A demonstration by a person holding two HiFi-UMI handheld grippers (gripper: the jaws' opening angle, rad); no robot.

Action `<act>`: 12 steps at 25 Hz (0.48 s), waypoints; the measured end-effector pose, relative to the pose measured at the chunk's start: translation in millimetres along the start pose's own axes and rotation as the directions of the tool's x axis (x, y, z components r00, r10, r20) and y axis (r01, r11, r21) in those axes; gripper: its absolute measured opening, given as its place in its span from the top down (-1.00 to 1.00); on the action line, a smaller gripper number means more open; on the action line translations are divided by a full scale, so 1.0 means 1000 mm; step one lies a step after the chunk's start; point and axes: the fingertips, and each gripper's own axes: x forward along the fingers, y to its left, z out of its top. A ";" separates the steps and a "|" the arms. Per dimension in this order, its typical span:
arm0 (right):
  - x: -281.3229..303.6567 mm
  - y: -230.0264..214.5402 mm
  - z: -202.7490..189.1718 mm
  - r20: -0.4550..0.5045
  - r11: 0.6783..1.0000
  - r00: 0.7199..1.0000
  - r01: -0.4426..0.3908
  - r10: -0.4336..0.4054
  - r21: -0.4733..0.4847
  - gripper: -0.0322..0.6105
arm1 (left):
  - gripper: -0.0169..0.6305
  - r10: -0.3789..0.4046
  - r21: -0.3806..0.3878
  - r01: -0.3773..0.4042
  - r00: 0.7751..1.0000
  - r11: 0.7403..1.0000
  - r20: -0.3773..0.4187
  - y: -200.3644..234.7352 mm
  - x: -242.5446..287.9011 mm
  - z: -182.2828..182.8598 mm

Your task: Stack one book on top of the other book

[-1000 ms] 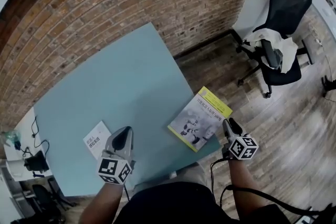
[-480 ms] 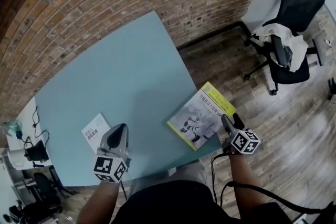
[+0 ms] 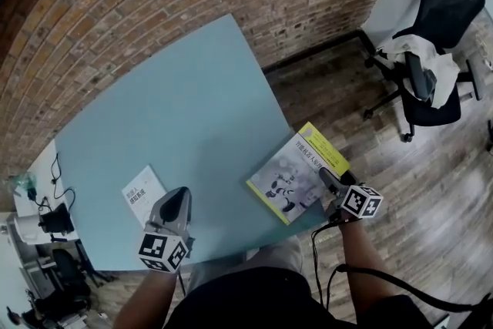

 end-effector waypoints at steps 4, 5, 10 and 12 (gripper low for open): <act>0.006 -0.005 -0.005 -0.020 0.998 1.000 -0.008 0.009 0.065 -0.46 | 0.93 0.009 -0.022 -0.009 1.000 1.000 -0.014 0.002 0.001 -0.005; 0.006 -0.007 -0.005 -0.020 0.997 1.000 -0.014 0.015 0.075 -0.48 | 0.93 0.008 -0.026 -0.008 1.000 1.000 -0.017 0.001 0.002 -0.007; 0.012 -0.003 -0.004 -0.018 0.991 0.998 -0.056 0.059 0.122 -0.49 | 0.93 0.003 -0.032 -0.004 1.000 0.999 -0.024 -0.003 0.004 -0.011; 0.015 -0.001 -0.004 -0.022 0.990 0.997 -0.067 0.070 0.126 -0.49 | 0.93 0.010 -0.031 -0.011 1.000 0.999 -0.025 0.000 0.003 -0.012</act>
